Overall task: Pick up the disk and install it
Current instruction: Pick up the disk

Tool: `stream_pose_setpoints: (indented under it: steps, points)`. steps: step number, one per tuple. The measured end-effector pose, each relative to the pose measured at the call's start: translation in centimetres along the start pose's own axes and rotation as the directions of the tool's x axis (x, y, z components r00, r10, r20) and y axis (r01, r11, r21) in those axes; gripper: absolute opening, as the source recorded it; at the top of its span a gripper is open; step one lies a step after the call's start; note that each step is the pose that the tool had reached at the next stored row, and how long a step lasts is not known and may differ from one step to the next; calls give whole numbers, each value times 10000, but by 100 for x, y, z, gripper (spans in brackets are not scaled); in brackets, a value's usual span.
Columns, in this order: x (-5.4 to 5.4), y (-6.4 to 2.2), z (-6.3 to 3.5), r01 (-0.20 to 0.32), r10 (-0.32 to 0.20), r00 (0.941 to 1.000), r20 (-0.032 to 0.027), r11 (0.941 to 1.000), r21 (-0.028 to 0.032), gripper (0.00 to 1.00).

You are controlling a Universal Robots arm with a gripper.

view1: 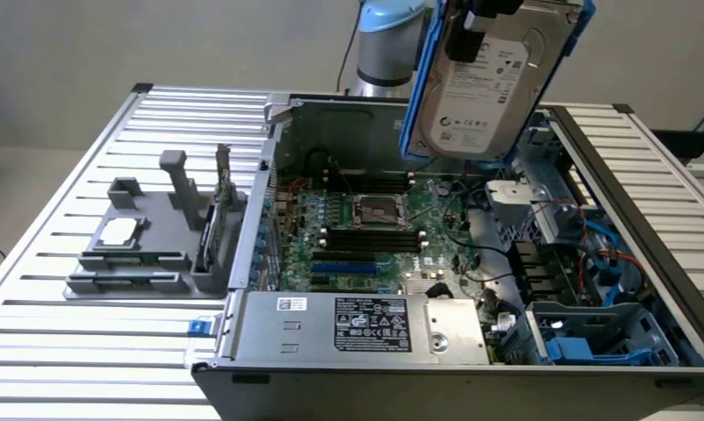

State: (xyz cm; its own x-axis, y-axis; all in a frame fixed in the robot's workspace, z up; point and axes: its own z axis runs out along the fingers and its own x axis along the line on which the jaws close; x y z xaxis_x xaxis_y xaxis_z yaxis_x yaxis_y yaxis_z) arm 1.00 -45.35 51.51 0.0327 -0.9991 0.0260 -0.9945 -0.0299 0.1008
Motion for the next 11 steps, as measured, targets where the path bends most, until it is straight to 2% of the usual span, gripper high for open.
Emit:
stream_pose_setpoints:
  steps: [8,11]
  points:
    - [215,-147,-9,0,0,10000,0,10000,1,32]
    - [300,-175,-6,0,0,10000,0,10000,1,32]
